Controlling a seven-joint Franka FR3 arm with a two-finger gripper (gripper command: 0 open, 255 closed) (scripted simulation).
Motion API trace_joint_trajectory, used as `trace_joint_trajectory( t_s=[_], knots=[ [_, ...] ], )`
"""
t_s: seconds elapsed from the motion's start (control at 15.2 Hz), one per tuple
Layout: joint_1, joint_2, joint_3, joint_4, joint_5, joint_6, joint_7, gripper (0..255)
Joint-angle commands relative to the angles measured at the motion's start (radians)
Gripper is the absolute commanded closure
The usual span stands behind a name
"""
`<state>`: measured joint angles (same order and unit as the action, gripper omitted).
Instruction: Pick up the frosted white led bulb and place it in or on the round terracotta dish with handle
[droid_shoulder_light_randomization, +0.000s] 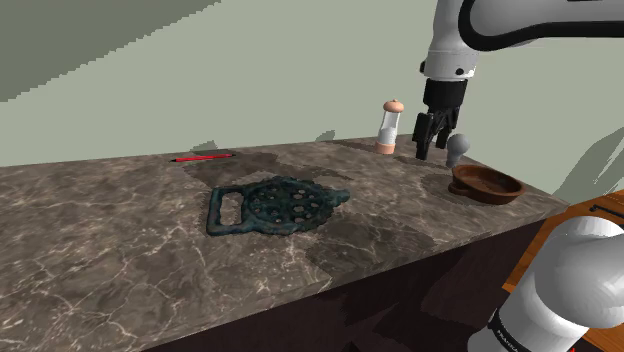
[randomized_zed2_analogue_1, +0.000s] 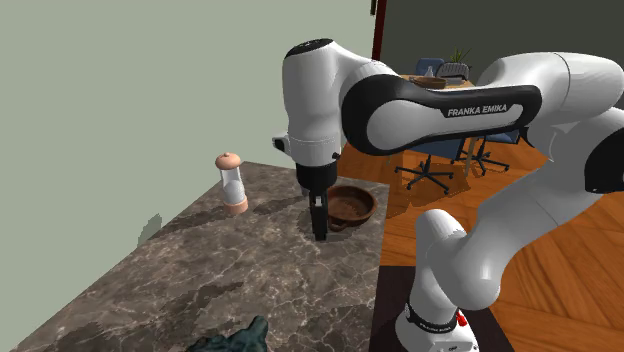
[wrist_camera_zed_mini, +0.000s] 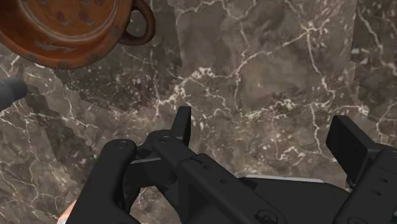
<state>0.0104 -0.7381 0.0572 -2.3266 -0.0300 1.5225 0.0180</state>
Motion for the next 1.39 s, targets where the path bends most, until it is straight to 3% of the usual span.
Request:
trace_joint_trajectory(
  t_s=[0.0, 0.66, 1.32],
  knots=[
    [0.0, 0.0, 0.0, 0.0, 0.0, 0.0, 0.0, 0],
    [-0.09, 0.006, -0.199, -0.031, -0.163, 0.147, -0.2, 0],
    [-0.15, 0.118, -0.411, 0.043, -0.26, 0.32, -0.394, 0]
  ],
)
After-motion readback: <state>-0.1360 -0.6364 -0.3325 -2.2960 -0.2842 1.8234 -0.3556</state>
